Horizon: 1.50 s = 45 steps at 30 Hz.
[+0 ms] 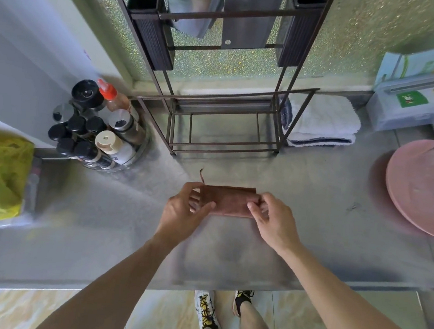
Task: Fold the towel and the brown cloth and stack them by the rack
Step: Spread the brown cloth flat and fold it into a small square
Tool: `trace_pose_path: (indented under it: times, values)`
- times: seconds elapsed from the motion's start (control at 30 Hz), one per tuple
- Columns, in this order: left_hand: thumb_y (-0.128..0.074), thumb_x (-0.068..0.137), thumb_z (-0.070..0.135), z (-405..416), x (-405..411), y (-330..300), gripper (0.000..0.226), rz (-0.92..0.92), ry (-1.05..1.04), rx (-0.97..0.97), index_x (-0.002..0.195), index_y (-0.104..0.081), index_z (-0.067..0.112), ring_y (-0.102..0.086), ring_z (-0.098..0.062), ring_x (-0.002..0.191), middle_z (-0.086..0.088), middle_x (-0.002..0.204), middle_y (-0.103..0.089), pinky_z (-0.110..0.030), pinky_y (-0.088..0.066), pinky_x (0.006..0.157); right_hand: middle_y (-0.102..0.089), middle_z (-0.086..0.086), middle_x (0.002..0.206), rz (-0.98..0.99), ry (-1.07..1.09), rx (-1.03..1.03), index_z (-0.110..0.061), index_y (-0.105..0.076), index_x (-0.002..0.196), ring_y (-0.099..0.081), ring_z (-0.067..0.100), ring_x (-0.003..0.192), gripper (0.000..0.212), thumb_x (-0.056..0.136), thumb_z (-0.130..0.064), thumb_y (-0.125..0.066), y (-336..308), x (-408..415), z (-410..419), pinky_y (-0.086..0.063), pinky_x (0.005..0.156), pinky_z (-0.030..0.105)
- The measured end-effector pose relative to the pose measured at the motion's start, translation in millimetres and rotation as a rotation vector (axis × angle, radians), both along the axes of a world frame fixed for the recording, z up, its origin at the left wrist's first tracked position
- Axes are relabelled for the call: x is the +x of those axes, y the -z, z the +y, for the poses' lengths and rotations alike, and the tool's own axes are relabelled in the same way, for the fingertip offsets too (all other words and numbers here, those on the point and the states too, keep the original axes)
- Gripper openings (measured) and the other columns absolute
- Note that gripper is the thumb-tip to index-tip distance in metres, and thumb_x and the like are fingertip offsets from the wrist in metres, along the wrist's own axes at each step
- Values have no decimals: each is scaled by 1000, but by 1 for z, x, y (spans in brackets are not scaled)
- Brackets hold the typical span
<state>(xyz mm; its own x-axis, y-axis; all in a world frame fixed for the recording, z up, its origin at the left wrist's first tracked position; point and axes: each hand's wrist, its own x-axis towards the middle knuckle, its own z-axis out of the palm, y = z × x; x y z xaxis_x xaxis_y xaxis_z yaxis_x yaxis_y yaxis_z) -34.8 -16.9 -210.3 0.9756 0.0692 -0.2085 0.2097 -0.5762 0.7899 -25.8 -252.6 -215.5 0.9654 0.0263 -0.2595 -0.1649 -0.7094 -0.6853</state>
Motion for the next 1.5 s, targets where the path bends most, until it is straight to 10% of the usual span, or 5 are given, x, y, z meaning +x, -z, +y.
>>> trace_pose_path:
  times: [0.4, 0.73, 1.17, 1.33, 1.5]
  values:
    - [-61, 94, 13, -6, 6, 17, 30, -105, 78, 201, 120, -57, 27, -63, -13, 73, 3, 88, -64, -39, -60, 69, -69, 1, 89, 51, 189, -78, -19, -55, 109, -66, 27, 87, 31, 88, -39, -67, 11, 19, 15, -53, 73, 38]
    - [-45, 104, 28, -31, -1, 42, 55, -305, 405, 637, 157, -32, 15, -21, -26, 156, -10, 167, -26, -48, -33, 121, -25, 8, 166, -313, -394, -439, -12, -26, 156, -16, 26, 155, 59, 105, -39, -36, 34, 0, 32, -27, 121, 48]
    - [-23, 107, 44, -29, 2, 37, 61, -115, 398, 547, 161, -12, 18, -2, -28, 158, -12, 171, -5, -49, -28, 124, -13, 6, 169, -237, -391, -405, -15, -14, 159, -6, 24, 156, 66, 105, -48, -31, 30, 7, 29, -25, 122, 48]
    - [-55, 96, 52, -33, -2, -3, 60, -5, -147, 296, 149, -39, 27, -41, -27, 127, -10, 142, -43, -44, -46, 101, -48, 7, 145, -191, 229, -98, -17, -40, 146, -52, 25, 131, 58, 98, -45, -55, 2, -13, 27, -46, 107, 37]
    - [-70, 84, 38, -21, -8, 4, 44, -314, 365, 439, 123, -62, 19, -54, -29, 119, -7, 129, -58, -39, -55, 93, -51, -1, 125, -187, 77, -113, -26, -54, 124, -63, 17, 102, 51, 77, -15, -73, 1, -34, 25, -57, 83, 31]
